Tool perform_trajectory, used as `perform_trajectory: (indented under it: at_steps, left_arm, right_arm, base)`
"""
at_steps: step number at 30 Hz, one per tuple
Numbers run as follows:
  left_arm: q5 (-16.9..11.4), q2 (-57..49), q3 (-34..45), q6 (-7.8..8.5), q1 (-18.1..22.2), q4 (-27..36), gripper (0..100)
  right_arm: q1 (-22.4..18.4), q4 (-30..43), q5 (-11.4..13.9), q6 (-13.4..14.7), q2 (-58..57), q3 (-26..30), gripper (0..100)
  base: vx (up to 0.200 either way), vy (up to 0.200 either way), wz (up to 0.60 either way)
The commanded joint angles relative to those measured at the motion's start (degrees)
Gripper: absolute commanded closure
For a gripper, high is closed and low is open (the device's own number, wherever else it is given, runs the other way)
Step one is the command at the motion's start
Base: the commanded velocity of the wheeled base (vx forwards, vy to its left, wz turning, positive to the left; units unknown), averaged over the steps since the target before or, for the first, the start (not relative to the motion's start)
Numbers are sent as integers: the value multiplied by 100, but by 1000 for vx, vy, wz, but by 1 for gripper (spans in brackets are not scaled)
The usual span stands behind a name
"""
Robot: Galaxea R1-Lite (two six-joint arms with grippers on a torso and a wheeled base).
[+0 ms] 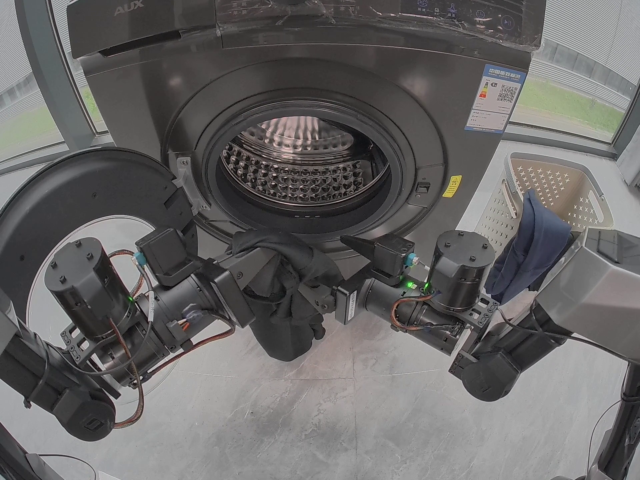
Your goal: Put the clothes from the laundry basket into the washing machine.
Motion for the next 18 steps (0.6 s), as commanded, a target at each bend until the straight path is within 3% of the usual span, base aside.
perform_trajectory:
  at_steps: [1,2,3,12,18]
  left_arm:
    - [-2,13,-16,-1,0,-3,100]
    - [-2,13,-16,-1,9,-3,100]
    - [-2,13,-7,-1,18,-3,100]
    - [-2,57,81,-19,9,5,100]
    - [-81,49,187,-1,-35,23,100]
  right_arm:
    - [8,-28,2,3,228,-129,0]
    - [8,-54,2,12,237,-138,0]
    - [17,-72,2,20,228,-156,100]
    - [-36,-80,28,20,-448,222,100]
    - [17,-239,151,29,-888,829,100]
  base:
    - [0,0,0]
    - [0,0,0]
    - [0,0,0]
    - [0,0,0]
    - [0,0,0]
